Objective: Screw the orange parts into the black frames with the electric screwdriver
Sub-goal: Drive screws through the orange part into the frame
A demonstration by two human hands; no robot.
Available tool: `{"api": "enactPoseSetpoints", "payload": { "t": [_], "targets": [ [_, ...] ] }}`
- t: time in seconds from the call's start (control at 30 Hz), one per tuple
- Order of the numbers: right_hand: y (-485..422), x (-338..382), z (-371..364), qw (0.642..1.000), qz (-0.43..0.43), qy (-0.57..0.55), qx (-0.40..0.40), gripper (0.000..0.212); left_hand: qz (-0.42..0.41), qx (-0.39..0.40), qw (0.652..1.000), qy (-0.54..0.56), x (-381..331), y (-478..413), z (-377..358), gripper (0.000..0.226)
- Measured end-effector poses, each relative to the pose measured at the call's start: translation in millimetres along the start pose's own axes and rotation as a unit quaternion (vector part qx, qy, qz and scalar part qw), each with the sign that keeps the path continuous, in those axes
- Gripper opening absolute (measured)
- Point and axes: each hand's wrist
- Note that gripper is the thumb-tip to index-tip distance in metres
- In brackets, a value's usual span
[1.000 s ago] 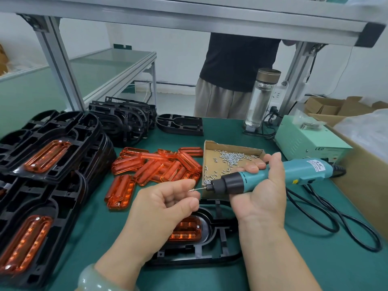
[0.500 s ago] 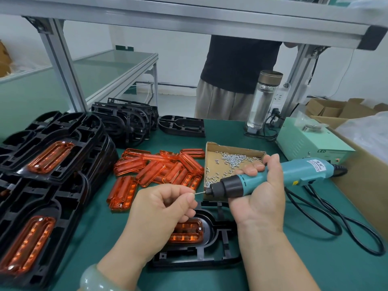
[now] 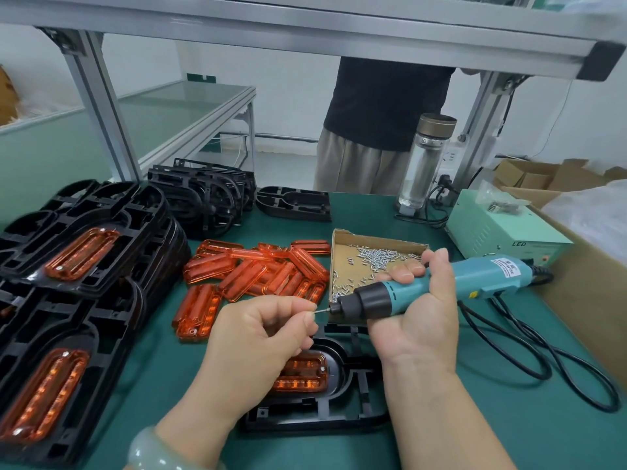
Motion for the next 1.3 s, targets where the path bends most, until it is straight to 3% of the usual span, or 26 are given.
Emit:
{"api": "enactPoseSetpoints", "payload": {
  "t": [0.17,0.33,0.6,0.73,1.3],
  "targets": [
    [-3,2,2,1.000,-0.001,0.005,0.008,0.018,-0.007,0.005,1.000,-0.029,-1,-1,11,0.021],
    [-4,2,3,1.000,0.000,0.021,0.009,0.019,0.002,-0.029,0.985,-0.172,6,-11,33,0.020],
    [-5,2,4,0.999,0.004,0.036,0.013,0.020,0.087,0.099,0.948,-0.289,16,-13,51,0.015],
    [-3,0,3,0.999,0.000,0.045,0.018,0.017,0.094,0.162,0.921,-0.343,16,-10,52,0.030],
    [7,-11,2,0.994,-0.019,0.104,0.042,0.015,0.005,0.206,0.921,-0.332,25,-9,33,0.037]
  ]
}}
Point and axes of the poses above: each hand's wrist, its own y-axis away from the middle knuckle, its own z-axis out of the back of the hand, x = y × z, and after that the axes turned 2 degrees about z, right-handed
